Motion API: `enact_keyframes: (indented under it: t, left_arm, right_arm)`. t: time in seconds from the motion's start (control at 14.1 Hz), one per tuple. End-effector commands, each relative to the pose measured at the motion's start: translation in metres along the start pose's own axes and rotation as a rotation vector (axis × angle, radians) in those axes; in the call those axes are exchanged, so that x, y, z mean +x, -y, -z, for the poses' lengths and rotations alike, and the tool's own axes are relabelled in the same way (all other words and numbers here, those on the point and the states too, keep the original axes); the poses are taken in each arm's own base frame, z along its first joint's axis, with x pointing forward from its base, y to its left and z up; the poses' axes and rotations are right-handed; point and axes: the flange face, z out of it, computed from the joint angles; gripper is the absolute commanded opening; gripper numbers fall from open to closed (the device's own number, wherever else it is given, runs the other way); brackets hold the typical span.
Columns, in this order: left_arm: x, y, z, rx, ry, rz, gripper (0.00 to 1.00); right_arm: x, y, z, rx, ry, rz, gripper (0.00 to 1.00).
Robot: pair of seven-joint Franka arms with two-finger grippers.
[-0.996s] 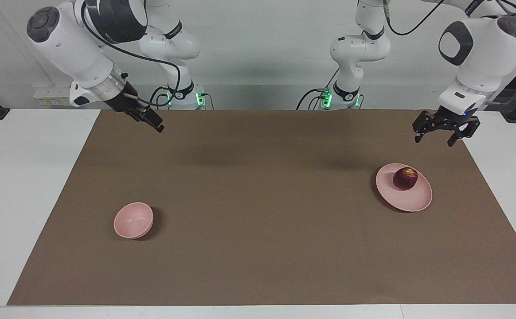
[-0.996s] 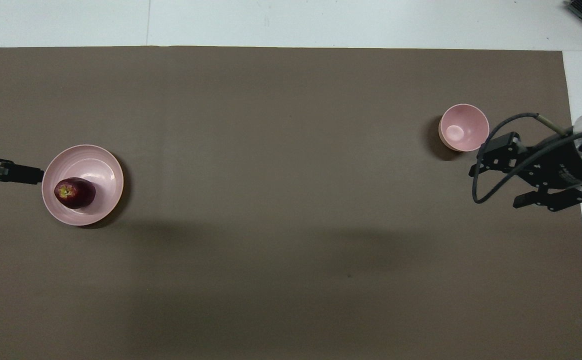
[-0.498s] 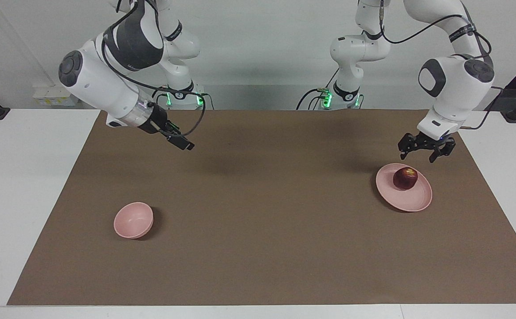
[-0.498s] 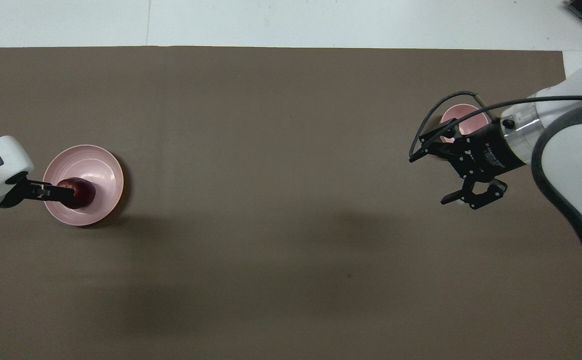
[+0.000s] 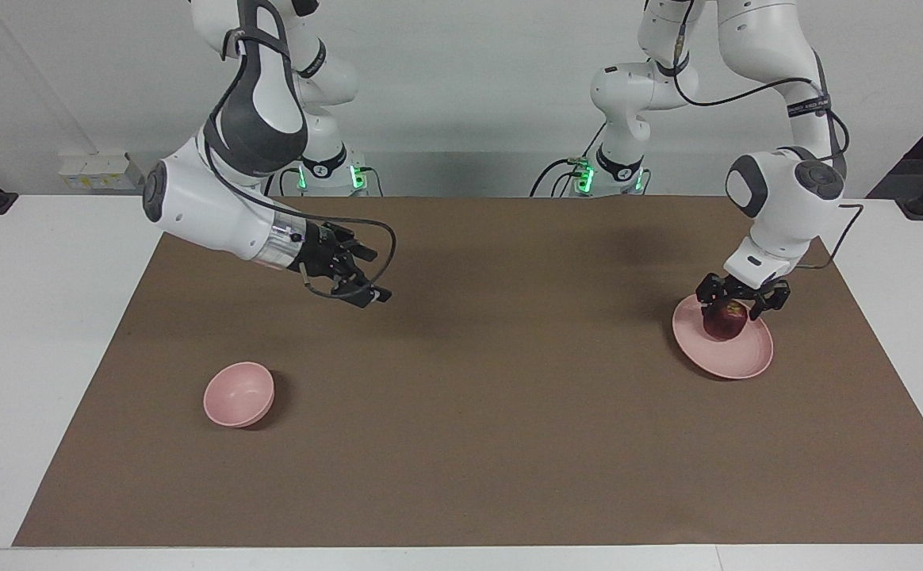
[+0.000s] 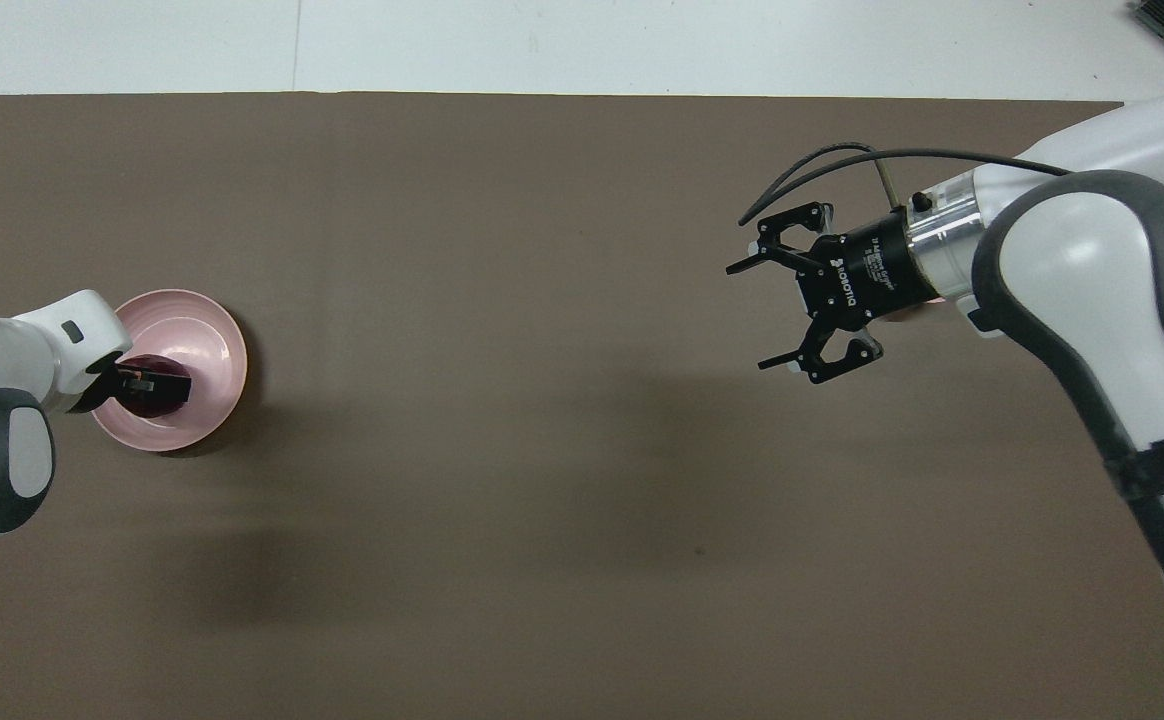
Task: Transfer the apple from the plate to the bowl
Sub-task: 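Lift the apple with the left gripper while the right gripper approaches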
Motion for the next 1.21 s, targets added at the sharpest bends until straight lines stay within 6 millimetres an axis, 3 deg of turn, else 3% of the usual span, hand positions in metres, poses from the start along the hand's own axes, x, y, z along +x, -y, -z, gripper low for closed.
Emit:
enact_keyframes:
  t: [0.0, 0.14, 0.21, 0.28, 0.36, 0.43, 0.57, 0.71, 1.0, 1.14]
  left_arm:
    - [-0.008, 0.003, 0.001, 0.003, -0.021, 0.01, 0.95]
    - [-0.008, 0.003, 0.001, 0.003, -0.019, 0.016, 0.52]
    - [-0.007, 0.004, 0.002, 0.004, -0.025, 0.016, 0.35]
    - [-0.003, 0.004, 0.004, 0.008, -0.03, 0.012, 0.28]
    - [0.001, 0.005, 0.004, 0.009, -0.033, 0.011, 0.13]
    - [0.002, 0.003, 0.004, 0.007, -0.026, 0.005, 0.07]
    - [0.007, 0.0, 0.011, 0.01, -0.041, -0.001, 0.0]
    - [0.016, -0.003, 0.036, 0.02, -0.087, -0.001, 0.0]
    - [0.025, -0.026, 0.079, 0.004, -0.074, -0.026, 0.0]
    - [0.035, -0.05, 0.091, -0.061, -0.064, 0.015, 0.0]
  right_arm:
    - [-0.029, 0.006, -0.026, 0.037, 0.022, -0.068, 1.0]
    - [-0.045, 0.007, -0.043, 0.058, 0.007, -0.08, 1.0]
    - [-0.053, 0.008, -0.049, 0.067, 0.007, -0.083, 1.0]
    - [-0.06, 0.008, -0.055, 0.066, 0.009, -0.088, 1.0]
    - [-0.062, 0.009, -0.057, 0.071, 0.017, -0.098, 1.0]
    - [-0.067, 0.009, -0.057, 0.082, 0.041, -0.103, 1.0]
    - [-0.064, 0.01, -0.054, 0.089, 0.046, -0.11, 1.0]
    - [-0.068, 0.013, -0.054, 0.123, 0.068, -0.117, 1.0]
    - [-0.075, 0.015, -0.057, 0.137, 0.092, -0.125, 1.0]
    - [-0.078, 0.016, -0.056, 0.146, 0.117, -0.132, 1.0]
